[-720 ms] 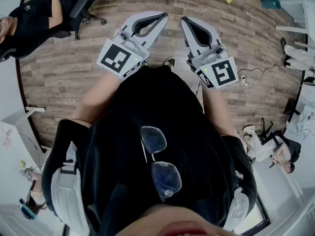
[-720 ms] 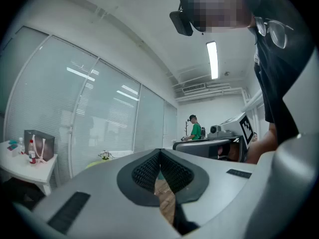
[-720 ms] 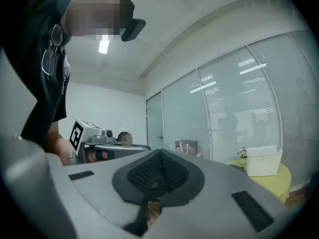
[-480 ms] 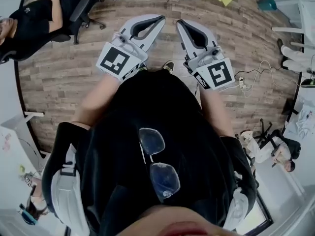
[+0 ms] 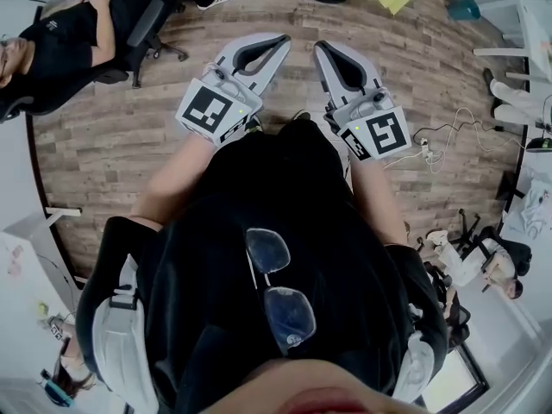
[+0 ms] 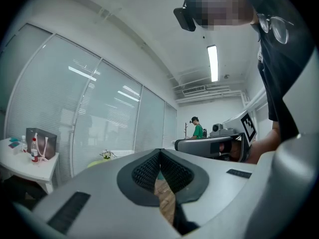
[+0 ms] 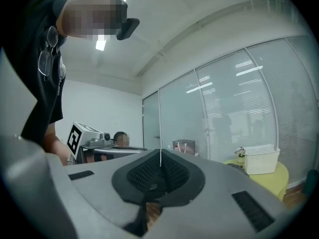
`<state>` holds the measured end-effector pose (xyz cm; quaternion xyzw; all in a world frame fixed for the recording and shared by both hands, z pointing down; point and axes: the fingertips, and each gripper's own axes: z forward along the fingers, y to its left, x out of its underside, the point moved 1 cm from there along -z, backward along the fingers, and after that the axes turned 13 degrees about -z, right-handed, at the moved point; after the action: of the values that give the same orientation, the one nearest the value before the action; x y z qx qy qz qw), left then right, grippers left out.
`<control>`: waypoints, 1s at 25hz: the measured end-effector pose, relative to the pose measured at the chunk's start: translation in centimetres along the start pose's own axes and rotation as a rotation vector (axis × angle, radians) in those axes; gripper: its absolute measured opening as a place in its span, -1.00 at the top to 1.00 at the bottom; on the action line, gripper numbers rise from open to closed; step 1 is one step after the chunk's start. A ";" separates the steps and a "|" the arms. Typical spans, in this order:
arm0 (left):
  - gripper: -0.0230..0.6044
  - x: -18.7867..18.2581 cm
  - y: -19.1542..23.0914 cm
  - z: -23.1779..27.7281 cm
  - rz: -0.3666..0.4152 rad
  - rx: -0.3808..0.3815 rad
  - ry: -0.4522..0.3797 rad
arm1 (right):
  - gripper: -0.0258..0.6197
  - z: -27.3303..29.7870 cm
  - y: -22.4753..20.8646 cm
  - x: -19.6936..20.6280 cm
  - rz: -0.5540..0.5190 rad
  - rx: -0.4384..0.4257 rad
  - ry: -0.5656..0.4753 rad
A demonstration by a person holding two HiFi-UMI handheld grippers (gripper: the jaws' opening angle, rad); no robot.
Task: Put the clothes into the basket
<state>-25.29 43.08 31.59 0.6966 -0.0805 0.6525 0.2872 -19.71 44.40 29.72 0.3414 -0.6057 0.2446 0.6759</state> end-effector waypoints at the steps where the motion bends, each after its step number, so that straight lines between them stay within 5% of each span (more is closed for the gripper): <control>1: 0.89 -0.1 0.2 0.1 0.001 -0.001 0.001 | 0.84 0.1 -0.2 0.1 -0.003 0.004 0.006; 11: 0.89 -1.2 2.8 3.9 -0.011 -0.029 -0.023 | 0.84 2.0 -5.0 1.3 0.008 -0.008 -0.001; 25: 0.89 -2.5 6.2 15.9 0.000 -0.067 -0.028 | 0.84 4.4 -16.7 3.1 0.013 -0.083 -0.029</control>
<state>-14.92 29.32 31.31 0.6956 -0.1061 0.6398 0.3092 -9.72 29.98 30.16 0.3126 -0.6271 0.2189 0.6790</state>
